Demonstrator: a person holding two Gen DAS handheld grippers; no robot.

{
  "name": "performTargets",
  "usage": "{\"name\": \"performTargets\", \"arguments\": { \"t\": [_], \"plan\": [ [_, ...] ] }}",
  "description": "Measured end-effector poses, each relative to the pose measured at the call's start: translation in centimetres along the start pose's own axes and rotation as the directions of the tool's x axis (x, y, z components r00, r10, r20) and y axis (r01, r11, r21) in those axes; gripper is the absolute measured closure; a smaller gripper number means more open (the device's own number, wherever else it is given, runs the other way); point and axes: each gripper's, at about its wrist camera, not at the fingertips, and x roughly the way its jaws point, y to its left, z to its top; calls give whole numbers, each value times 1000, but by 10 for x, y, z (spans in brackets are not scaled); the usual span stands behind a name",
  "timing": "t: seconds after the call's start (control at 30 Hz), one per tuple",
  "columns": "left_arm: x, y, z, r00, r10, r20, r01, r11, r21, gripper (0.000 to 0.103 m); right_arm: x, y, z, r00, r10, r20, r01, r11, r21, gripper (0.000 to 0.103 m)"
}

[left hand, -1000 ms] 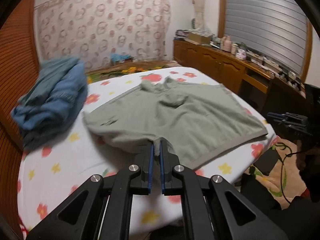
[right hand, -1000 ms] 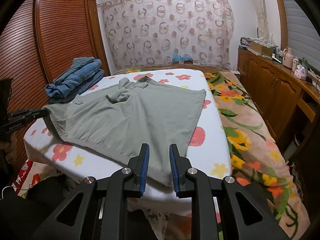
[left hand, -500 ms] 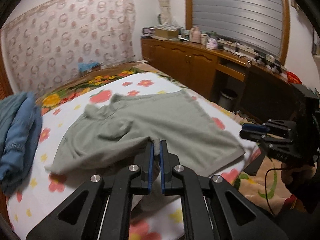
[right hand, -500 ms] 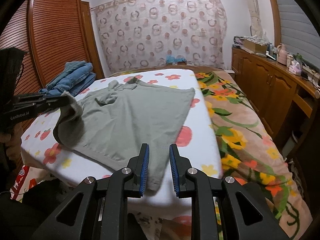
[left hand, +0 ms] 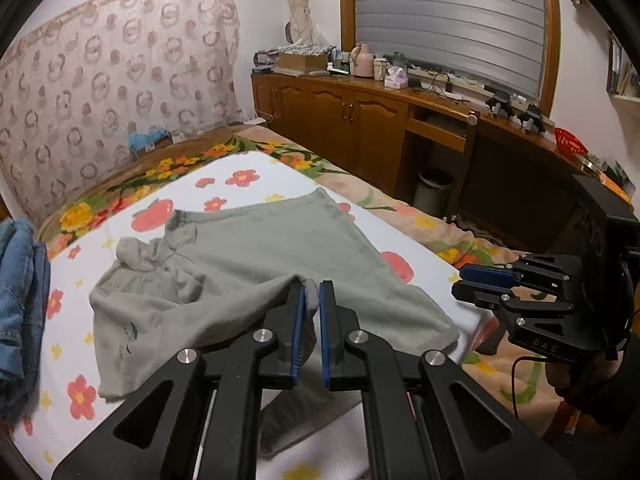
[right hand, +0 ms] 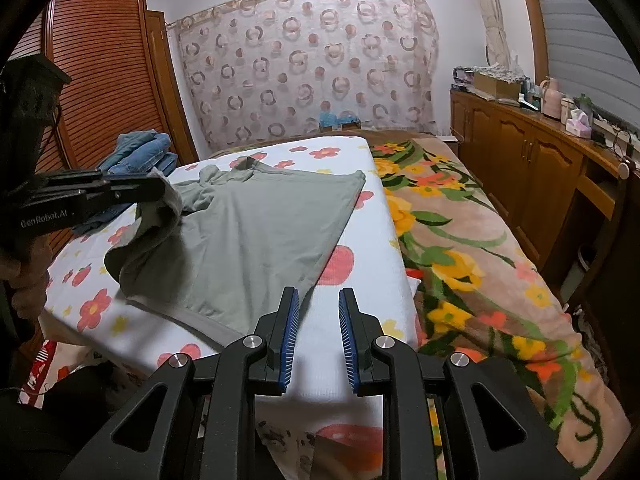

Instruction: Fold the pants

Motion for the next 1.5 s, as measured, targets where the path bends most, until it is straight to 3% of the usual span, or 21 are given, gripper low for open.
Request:
{"name": "performTargets", "arguments": {
  "t": [0.13, 0.27, 0.43, 0.9, 1.23, 1.27, 1.3, 1.4, 1.5],
  "plan": [
    [-1, 7, -6, 1000, 27, -8, -27, 1000, -14, 87, 4, 1, 3, 1000, 11, -2, -11, 1000, -9, 82],
    [-8, 19, -12, 998, 59, -2, -59, 998, -28, 57, 7, 4, 8, 1000, 28, 4, -27, 999, -18, 82],
    [-22, 33, -20, 998, 52, 21, -51, 998, -48, 38, 13, 10, 12, 999, 53, 12, -53, 998, -40, 82],
    [-22, 81, -80, 994, 99, -45, -104, 985, -140, 37, 52, 36, 26, 993, 108, -38, -113, 982, -151, 73],
    [-23, 98, -95, 992, 112, -55, -120, 977, -175, 37, 69, 43, 41, 993, 89, -83, -104, 974, -202, 73],
    [-24, 98, -96, 992, 112, -54, -120, 977, -177, 37, 71, 43, 41, 992, 87, -87, -104, 973, -205, 76],
    [-24, 98, -96, 992, 112, -54, -120, 977, -178, 37, 71, 43, 42, 992, 87, -90, -104, 973, -207, 88],
    [-25, 99, -97, 992, 112, -53, -120, 976, -180, 37, 69, 41, 46, 991, 104, -84, -119, 972, -202, 99],
    [-24, 100, -97, 992, 111, -52, -119, 976, -184, 37, 64, 38, 47, 993, 105, -61, -115, 974, -193, 101]
  ]
}}
